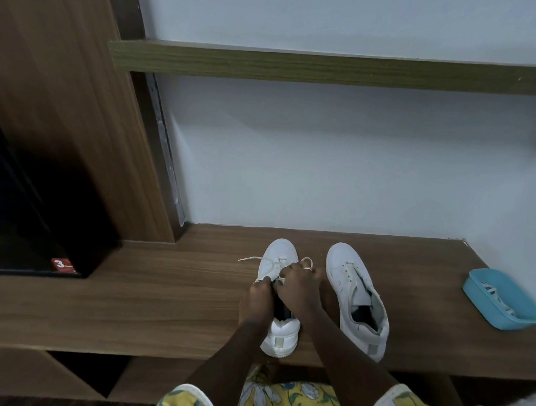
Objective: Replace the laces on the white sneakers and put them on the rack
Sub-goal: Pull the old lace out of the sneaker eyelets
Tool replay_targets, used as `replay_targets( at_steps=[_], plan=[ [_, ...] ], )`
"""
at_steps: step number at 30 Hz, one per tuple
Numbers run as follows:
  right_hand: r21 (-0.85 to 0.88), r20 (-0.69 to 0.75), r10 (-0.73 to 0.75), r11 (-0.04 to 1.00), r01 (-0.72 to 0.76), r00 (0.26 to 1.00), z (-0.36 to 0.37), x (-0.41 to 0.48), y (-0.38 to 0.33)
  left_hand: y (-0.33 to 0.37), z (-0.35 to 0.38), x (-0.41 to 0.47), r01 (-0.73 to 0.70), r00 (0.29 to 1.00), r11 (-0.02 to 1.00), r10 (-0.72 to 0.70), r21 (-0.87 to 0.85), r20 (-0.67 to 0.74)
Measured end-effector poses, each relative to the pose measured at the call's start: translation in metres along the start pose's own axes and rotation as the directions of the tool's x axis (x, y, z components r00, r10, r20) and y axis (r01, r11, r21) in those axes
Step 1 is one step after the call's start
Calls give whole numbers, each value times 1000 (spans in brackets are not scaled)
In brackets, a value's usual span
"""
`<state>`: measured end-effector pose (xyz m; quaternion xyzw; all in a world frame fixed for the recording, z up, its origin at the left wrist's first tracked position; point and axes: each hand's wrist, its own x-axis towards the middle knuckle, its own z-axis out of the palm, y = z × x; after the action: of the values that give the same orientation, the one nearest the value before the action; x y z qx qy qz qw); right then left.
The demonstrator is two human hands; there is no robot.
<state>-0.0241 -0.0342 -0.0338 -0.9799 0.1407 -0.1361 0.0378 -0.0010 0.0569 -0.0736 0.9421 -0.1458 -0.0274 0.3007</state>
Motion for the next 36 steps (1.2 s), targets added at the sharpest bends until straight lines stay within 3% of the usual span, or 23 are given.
replay_targets(
  at_steps=[7, 10, 14, 17, 20, 22, 24, 27, 31, 36],
  plan=[
    [-122, -76, -80, 990, 71, 994, -3, 0, 2, 1, 2, 4, -17, 1000, 1000, 17, -10, 0],
    [-124, -142, -49, 992, 32, 989, 2, -2, 16, -1, 3, 6, -37, 999, 999, 37, -7, -13],
    [-88, -145, 74, 992, -88, 987, -4, 4, 31, -3, 4, 7, -43, 999, 999, 43, -10, -17],
    [-59, -175, 266, 958, -279, 948, -10, 8, 36, -1, 4, 8, -50, 999, 999, 50, 0, -6],
    [3, -21, 426, 905, -426, 904, -10, 11, 33, 2, 4, 8, -49, 999, 998, 49, 42, 1],
    [0, 21, 374, 927, -374, 927, -6, 9, 30, 3, 4, 9, -46, 999, 997, 46, 63, 6],
    [-27, 18, 192, 981, -192, 981, 2, 8, 29, 5, 4, 9, -34, 999, 997, 33, 63, 21],
    [-13, 7, -27, 1000, 27, 1000, 1, 3, 21, 8, 4, 8, -33, 999, 999, 32, 33, 31],
    [-71, 99, -60, 995, 67, 993, -4, 5, 13, 13, 5, 6, -20, 998, 1000, 20, -4, 52],
    [-269, 137, -210, 933, 240, 968, 4, 12, 23, 14, 6, 4, -21, 999, 1000, 20, 4, 42]
  ],
)
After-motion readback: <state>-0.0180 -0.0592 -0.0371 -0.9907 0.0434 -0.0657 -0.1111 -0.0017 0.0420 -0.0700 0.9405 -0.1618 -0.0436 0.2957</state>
